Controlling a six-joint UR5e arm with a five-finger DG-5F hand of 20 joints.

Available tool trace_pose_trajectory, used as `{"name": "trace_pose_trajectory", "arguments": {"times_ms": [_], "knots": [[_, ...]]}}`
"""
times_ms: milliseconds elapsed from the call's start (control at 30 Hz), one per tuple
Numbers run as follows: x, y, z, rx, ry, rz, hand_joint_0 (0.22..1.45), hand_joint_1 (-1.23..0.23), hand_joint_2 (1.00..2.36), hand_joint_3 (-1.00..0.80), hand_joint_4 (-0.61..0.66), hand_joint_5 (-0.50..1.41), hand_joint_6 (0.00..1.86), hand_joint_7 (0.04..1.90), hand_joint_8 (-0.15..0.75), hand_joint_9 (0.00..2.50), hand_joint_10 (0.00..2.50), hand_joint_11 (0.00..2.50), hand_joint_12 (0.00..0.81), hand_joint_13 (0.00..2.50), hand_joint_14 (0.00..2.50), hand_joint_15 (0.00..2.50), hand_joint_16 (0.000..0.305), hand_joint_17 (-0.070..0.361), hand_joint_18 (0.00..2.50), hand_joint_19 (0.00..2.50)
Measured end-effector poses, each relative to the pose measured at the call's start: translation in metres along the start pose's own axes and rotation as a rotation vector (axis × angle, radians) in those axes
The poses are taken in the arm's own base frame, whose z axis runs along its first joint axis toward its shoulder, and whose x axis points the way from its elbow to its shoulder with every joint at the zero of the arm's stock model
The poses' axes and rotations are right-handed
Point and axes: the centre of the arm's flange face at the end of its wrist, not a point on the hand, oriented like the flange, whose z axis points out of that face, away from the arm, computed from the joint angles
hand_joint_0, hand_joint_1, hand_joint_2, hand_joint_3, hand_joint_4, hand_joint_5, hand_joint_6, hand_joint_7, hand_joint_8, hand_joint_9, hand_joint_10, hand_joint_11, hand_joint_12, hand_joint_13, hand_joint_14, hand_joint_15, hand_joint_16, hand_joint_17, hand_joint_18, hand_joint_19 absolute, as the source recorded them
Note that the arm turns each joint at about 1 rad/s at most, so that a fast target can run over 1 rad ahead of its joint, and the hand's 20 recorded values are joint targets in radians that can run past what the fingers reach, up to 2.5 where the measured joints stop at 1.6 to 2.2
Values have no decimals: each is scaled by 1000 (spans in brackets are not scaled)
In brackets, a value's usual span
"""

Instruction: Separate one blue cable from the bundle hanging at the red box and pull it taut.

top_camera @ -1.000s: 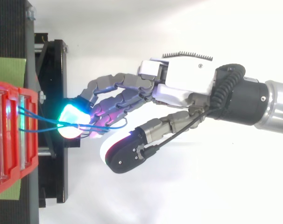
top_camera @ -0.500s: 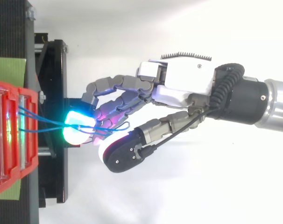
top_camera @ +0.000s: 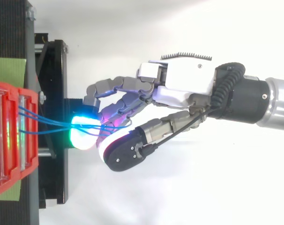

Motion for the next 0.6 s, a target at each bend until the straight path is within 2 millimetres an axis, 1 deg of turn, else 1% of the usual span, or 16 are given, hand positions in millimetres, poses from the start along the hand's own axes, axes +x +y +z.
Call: {"name": "trace_pose_trajectory", "arguments": {"times_ms": [167,400,467,500,600], "knots": [[-5,1,0,2,10,4,616,-612,1005,-444,266,-131,502,1208,365,898,16,505,351,879,15,367,33,73,536,193],[-18,4,2,-2,16,6,615,-615,1006,-444,264,-131,502,1213,362,904,18,513,356,889,15,375,33,74,543,198],[-20,4,2,-3,14,6,618,-618,1005,-441,255,-127,502,1239,362,907,16,522,353,892,15,382,33,75,550,199],[-21,4,2,-4,13,5,619,-617,1007,-430,245,-124,502,1291,364,916,18,526,354,902,15,384,33,74,556,198],[-22,5,2,-9,12,4,626,-614,1008,-410,233,-118,500,1371,369,930,16,539,356,908,15,385,33,74,565,201]]}}
